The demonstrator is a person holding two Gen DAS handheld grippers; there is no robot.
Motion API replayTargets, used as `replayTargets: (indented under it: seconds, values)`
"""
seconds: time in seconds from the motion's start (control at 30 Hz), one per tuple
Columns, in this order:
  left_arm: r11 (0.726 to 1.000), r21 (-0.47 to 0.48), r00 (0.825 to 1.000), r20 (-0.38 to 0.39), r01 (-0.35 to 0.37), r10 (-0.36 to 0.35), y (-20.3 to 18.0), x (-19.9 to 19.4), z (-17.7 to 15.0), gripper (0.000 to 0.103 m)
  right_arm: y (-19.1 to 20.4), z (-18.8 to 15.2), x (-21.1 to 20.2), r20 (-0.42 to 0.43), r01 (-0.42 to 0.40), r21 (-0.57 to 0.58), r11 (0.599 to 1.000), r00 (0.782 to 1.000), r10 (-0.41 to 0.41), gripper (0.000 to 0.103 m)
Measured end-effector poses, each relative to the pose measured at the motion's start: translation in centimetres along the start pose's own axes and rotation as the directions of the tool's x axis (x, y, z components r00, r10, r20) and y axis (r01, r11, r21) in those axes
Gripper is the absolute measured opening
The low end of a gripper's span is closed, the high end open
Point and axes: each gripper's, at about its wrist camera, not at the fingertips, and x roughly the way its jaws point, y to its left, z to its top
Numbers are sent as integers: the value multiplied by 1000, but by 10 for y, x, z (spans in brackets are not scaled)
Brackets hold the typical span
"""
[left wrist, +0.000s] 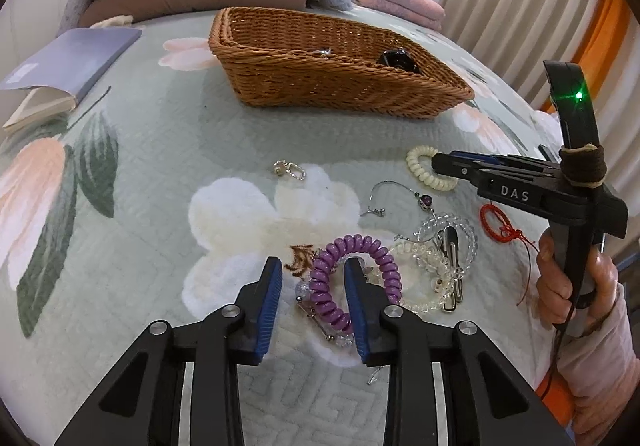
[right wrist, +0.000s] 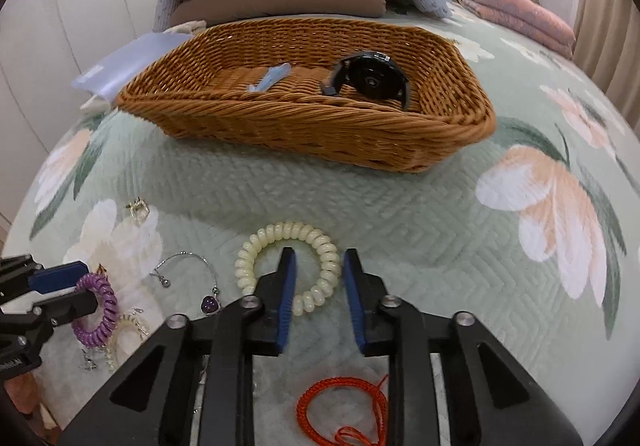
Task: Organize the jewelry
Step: 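Grasp the cream coil bracelet with the right tool while the left grasps the purple coil bracelet, then carry both coil bracelets into the wicker basket and open both tools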
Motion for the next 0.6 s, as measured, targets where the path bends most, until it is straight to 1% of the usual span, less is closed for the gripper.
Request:
replayTargets:
  seconds: [0.07, 0.1, 0.13, 0.23, 0.4, 0.6]
  values:
    - [1000, -3, 1000, 0, 18, -18, -1, 1, 0, 27, 7, -1, 0, 8, 24, -29, 999, 1000, -23, 18]
    - [1000, -5, 1000, -1, 22, -22, -1, 2, 1, 25, 10, -1, 0, 11, 26, -42, 999, 1000, -25, 16]
    - [1000, -4, 1000, -1, 20, -20, -1, 4, 1, 20, 11, -2, 0, 15, 29, -47, 998, 999, -29, 15]
    - [1000, 1, 1000, 13, 21, -21, -4, 2, 1, 13, 9, -3, -3, 25, 5, -34, 999, 1000, -4, 13]
    - [999, 2, 998, 47, 44, -44, -7, -7, 1, 12, 2, -3, -19, 85, -56, -3, 998, 995, 56, 13]
    - [992, -45, 988, 101, 121, -116, 2, -24, 5, 12, 3, -1, -45, 171, -91, 2, 996, 981, 89, 13]
